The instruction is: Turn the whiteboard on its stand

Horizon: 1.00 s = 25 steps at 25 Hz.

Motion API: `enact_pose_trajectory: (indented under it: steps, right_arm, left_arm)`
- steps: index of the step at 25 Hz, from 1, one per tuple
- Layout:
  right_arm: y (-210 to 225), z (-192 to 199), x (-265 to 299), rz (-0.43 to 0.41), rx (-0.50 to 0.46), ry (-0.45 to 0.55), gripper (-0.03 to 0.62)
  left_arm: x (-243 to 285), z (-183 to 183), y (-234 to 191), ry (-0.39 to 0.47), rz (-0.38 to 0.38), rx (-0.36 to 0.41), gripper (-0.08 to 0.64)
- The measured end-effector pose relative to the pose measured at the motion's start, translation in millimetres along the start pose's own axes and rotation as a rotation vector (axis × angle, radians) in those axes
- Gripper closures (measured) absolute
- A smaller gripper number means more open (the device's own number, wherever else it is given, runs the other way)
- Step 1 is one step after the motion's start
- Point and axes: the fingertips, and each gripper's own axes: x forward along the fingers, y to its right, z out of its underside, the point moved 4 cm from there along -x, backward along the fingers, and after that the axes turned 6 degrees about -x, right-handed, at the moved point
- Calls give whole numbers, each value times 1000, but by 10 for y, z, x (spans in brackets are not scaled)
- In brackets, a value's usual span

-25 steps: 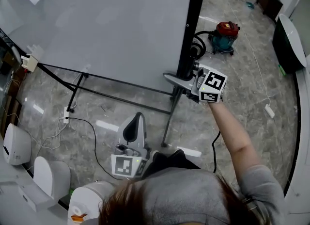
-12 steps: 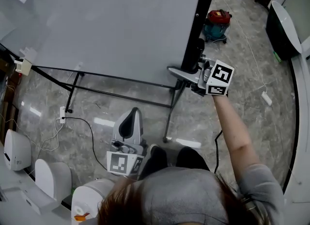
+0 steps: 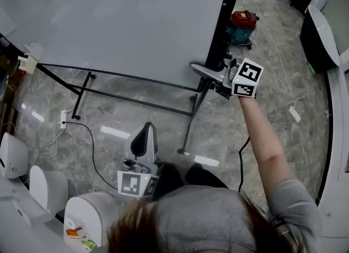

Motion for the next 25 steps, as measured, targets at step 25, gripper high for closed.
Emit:
enact_pose_trajectory:
  steps: [25]
  right_arm:
    - [46,-3,-2344,61,4,-15,509]
  left_arm:
    - [902,619,1694,-92,234,33,563]
